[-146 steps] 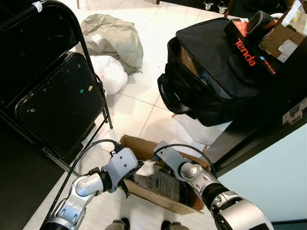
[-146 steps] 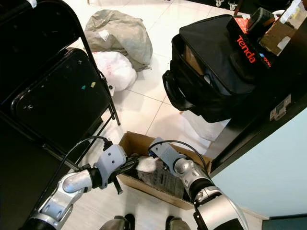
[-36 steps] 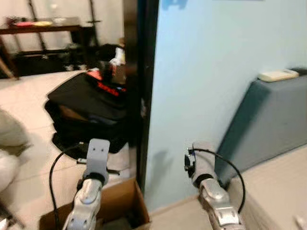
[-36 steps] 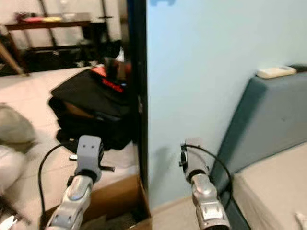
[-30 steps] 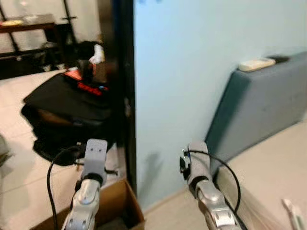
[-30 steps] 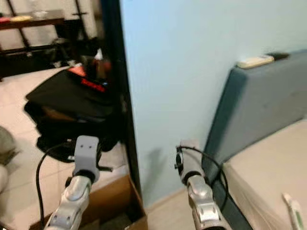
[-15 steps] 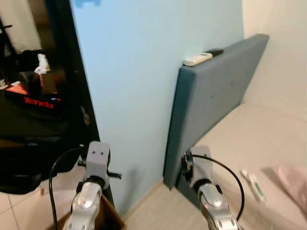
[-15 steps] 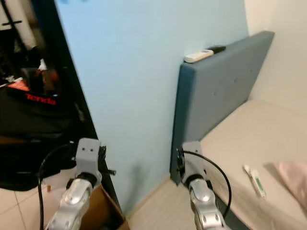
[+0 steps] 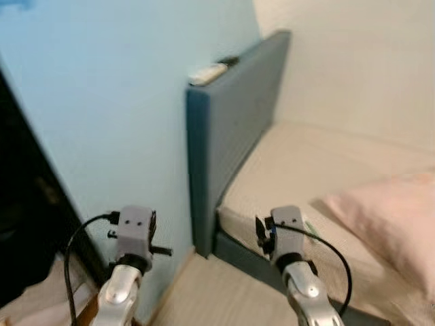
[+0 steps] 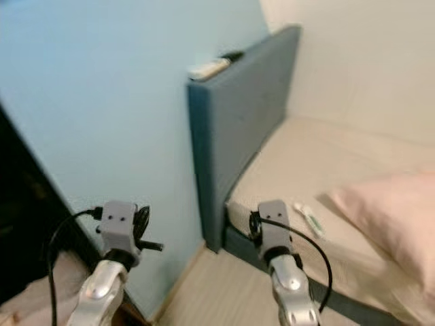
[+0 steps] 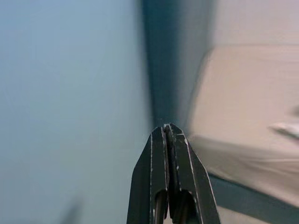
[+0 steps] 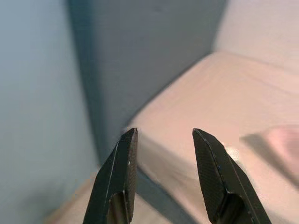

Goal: Clean up the room

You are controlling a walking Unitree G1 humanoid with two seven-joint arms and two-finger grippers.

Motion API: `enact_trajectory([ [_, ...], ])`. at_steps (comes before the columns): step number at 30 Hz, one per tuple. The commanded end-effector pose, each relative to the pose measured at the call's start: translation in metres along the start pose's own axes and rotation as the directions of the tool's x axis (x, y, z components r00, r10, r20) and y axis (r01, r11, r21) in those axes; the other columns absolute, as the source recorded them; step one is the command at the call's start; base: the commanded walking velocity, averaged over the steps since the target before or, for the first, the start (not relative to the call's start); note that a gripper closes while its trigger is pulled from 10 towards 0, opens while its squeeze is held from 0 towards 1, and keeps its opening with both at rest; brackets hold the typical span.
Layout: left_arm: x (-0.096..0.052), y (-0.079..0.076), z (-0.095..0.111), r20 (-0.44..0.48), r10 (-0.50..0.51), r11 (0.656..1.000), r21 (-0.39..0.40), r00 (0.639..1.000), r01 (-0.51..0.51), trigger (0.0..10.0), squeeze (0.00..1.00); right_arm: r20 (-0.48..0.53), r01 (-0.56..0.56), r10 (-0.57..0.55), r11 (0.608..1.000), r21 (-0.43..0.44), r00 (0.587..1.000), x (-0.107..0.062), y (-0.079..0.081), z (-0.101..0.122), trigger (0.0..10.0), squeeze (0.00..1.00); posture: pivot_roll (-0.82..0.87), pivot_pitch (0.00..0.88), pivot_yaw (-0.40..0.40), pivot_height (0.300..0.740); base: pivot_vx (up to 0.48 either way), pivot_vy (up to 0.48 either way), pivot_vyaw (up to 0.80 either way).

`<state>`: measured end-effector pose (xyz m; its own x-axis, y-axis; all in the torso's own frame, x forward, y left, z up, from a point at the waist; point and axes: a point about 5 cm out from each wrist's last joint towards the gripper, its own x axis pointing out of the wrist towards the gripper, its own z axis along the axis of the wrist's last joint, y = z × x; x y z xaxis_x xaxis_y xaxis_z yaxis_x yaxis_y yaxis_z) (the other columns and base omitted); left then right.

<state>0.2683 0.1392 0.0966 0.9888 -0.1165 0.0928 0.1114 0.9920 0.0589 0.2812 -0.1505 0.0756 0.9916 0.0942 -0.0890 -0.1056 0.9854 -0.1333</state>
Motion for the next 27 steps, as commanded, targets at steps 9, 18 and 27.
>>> enact_trajectory([
  [9,-0.0029,0.0006,-0.0032,-0.018,-0.001,1.0,-0.014,1.0,0.0,10.0,0.0,0.007,-0.013,0.013,1.0,0.016,1.0,-0.0022,0.0037,-0.0013,10.0,0.0,0.02,0.043,-0.003,0.74,0.0,0.0,-0.8],
  [18,-0.0031,-0.0013,-0.0032,-0.02,-0.009,1.0,-0.022,1.0,0.008,10.0,0.0,0.005,-0.018,0.018,1.0,0.018,1.0,-0.0016,0.0042,-0.0008,10.0,0.0,0.03,0.045,-0.009,0.74,0.0,0.0,-0.8],
  [27,-0.0038,-0.0013,-0.0035,-0.034,-0.005,1.0,-0.026,0.999,0.004,10.0,0.0,0.003,-0.021,0.021,1.0,0.023,1.0,-0.0011,0.005,-0.001,10.0,0.0,0.03,0.046,-0.007,0.74,0.0,0.0,-0.8],
])
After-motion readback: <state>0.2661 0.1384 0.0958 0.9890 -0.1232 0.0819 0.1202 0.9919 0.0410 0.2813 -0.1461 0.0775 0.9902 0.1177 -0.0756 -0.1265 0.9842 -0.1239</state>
